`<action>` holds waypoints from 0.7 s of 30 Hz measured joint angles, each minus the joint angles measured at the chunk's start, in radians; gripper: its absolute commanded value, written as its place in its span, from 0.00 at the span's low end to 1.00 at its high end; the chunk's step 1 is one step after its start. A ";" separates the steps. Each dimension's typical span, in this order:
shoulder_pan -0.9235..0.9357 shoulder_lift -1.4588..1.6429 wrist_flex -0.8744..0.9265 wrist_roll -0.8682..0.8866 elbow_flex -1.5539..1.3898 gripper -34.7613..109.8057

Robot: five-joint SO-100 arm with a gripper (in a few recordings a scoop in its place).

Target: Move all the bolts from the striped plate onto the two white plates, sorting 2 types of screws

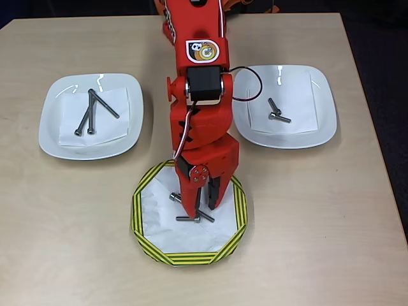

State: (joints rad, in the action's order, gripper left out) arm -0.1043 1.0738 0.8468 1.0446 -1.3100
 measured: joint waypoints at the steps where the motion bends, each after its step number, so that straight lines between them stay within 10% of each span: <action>1: -0.002 0.000 0.002 0.008 -0.002 0.32; 21: 0.044 -0.091 0.069 0.172 0.091 0.25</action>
State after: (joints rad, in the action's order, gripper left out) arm -0.0598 0.9833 0.9158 1.2164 -1.2195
